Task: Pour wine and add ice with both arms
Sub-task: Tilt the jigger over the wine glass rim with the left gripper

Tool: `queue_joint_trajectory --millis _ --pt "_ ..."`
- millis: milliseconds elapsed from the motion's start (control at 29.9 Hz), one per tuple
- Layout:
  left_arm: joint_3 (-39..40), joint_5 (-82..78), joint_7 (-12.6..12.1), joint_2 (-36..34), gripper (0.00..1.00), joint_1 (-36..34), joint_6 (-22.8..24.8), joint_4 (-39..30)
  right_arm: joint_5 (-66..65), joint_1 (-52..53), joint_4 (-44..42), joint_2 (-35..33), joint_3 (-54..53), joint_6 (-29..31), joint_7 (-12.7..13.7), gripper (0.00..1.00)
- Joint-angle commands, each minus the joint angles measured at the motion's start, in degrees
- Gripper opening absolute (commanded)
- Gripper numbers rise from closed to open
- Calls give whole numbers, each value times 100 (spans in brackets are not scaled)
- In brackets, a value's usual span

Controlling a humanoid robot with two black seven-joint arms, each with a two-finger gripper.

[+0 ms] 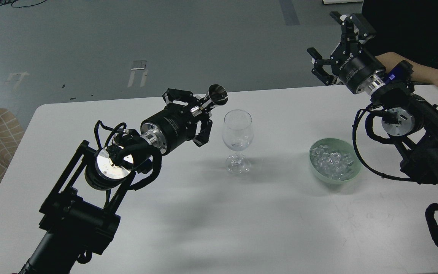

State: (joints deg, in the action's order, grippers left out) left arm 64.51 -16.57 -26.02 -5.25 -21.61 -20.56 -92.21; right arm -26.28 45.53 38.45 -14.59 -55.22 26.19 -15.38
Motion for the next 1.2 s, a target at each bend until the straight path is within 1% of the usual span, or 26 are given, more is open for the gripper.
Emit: queue_joint_trajectory --millis 0,601,768,1169 --pt "-9 -214 0 7 5 25 8 28 -9 0 4 0 2 0 0 100" --pt "-88 -715 -9 -2 5 -10 61 28 0 0 4 0 -7 0 -9 100" --pt "-343 -821 -9 -11 5 -98 61 28 0 0 13 0 -7 0 -9 100" --pt "-369 -1137 9 -19 5 -116 79 37 0 -9 13 0 -42 0 -9 100"
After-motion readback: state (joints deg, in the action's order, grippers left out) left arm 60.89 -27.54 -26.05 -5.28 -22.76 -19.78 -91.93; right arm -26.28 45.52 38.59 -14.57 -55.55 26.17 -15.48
